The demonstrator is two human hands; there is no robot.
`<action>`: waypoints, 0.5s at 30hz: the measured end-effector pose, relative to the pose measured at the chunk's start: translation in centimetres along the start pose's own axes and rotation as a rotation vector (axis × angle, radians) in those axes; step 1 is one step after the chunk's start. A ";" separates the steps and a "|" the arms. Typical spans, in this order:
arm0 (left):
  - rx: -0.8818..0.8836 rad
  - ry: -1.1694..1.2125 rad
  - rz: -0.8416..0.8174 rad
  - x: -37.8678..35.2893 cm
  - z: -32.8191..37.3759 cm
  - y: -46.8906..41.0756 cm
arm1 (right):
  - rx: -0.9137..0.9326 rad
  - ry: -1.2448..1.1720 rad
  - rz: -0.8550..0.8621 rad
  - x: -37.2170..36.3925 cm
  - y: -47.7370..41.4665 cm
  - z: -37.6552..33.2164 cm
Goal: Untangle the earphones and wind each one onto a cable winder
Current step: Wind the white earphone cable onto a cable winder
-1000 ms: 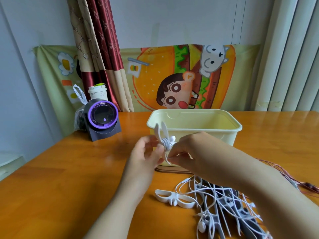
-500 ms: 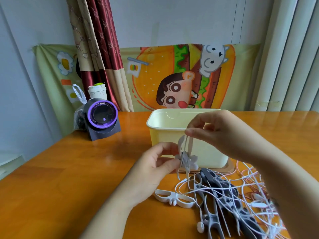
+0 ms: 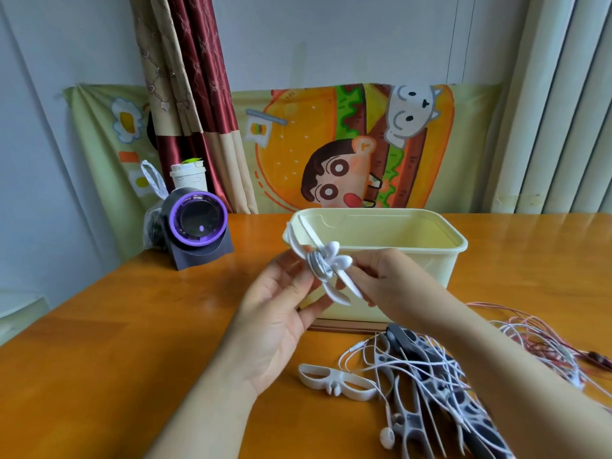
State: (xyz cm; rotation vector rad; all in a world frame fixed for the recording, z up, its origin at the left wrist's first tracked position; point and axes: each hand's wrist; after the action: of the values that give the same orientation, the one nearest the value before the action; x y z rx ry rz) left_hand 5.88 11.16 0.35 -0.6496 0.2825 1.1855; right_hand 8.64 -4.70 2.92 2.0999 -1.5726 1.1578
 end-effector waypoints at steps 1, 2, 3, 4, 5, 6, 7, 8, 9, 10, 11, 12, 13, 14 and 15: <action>-0.003 0.024 0.018 0.1 0.1 -0.1 | 0.001 0.010 -0.026 0.0 0.1 0.0; -0.003 0.050 0.042 0.3 0.2 -0.2 | 0.005 0.018 -0.060 0.0 0.2 -0.1; -0.003 0.070 0.071 0.5 0.2 -0.2 | 0.014 0.031 -0.090 0.0 0.3 -0.1; -0.002 0.085 0.100 0.7 0.3 -0.3 | 0.027 0.048 -0.108 -0.1 0.3 -0.2; 0.001 0.090 0.127 0.9 0.2 -0.4 | 0.040 0.068 -0.107 -0.1 0.4 -0.3; 0.006 0.085 0.156 1.1 0.1 -0.5 | 0.050 0.085 -0.097 -0.1 0.4 -0.4; 0.011 0.075 0.183 1.2 0.1 -0.5 | 0.057 0.100 -0.085 -0.1 0.5 -0.5; 0.020 0.066 0.207 1.3 -0.1 -0.6 | 0.063 0.118 -0.075 0.0 0.6 -0.6; 0.025 0.059 0.229 1.3 -0.2 -0.6 | 0.073 0.140 -0.068 0.1 0.6 -0.7; 0.031 0.053 0.245 1.4 -0.3 -0.7 | 0.081 0.161 -0.062 0.1 0.7 -0.9; 0.032 0.043 0.256 1.5 -0.4 -0.7 | 0.089 0.180 -0.057 0.1 0.8 -1.1; 0.032 0.027 0.260 1.6 -0.4 -0.7 | 0.095 0.201 -0.058 0.1 0.9 -1.2; 0.029 -0.004 0.262 1.7 -0.5 -0.7 | 0.098 0.226 -0.061 0.1 1.0 -1.4; 0.025 -0.050 0.263 1.8 -0.6 -0.7 | 0.100 0.252 -0.065 0.0 1.1 -1.6; 0.017 -0.107 0.260 1.9 -0.7 -0.7 | 0.106 0.272 -0.064 0.0 1.2 -1.8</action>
State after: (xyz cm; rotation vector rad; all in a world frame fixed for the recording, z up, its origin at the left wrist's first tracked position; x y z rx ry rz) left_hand 7.28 12.03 -1.01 -0.5432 0.2917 1.4603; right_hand 6.74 -4.01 3.83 1.9395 -1.3384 1.4614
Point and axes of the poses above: each hand's wrist, its own y-axis away from the middle knuckle, its own x-axis out of the back of the hand, z = x × y, and after that the axes turned 6 degrees about -z, right-handed
